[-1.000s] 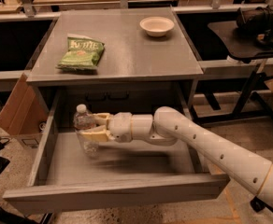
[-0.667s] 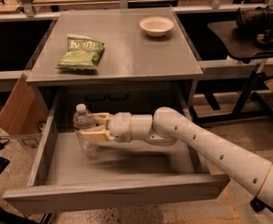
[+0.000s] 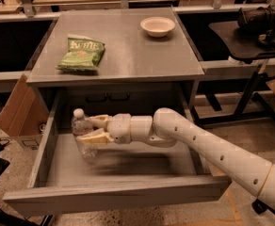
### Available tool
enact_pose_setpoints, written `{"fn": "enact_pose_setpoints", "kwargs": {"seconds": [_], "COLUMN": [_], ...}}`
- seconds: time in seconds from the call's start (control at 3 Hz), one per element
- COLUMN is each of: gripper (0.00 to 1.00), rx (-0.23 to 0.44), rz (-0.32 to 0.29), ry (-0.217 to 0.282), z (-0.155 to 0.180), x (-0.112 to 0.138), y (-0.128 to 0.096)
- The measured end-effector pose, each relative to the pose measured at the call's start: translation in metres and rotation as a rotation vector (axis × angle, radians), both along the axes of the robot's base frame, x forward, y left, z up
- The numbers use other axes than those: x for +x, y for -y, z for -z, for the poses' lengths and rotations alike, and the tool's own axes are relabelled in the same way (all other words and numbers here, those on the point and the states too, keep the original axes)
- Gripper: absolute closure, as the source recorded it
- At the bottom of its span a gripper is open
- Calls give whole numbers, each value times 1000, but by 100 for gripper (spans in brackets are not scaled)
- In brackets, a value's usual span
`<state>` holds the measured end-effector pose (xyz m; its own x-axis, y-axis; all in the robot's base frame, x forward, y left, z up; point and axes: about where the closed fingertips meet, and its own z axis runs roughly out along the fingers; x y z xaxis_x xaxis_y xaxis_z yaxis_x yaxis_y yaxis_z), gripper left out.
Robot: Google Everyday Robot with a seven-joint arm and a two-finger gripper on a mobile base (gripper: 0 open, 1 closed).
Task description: Place water bottle into top drawer
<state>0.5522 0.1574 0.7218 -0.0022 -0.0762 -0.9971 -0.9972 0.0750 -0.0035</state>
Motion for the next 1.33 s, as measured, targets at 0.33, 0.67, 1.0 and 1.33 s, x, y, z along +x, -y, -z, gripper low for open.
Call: {"fn": "enact_pose_setpoints", "kwargs": {"seconds": [0.33,0.67,1.0,1.33], "gripper": [8,0,0,0], "rx": [1,1,1,-18], "rz": [-4,-7,-7,-48], "ry": [0,0,0,-12], "z": [0,-1,-1,-10], "x": [-1,-2,-2,0], "y": [-2,-3,-3,-4]}}
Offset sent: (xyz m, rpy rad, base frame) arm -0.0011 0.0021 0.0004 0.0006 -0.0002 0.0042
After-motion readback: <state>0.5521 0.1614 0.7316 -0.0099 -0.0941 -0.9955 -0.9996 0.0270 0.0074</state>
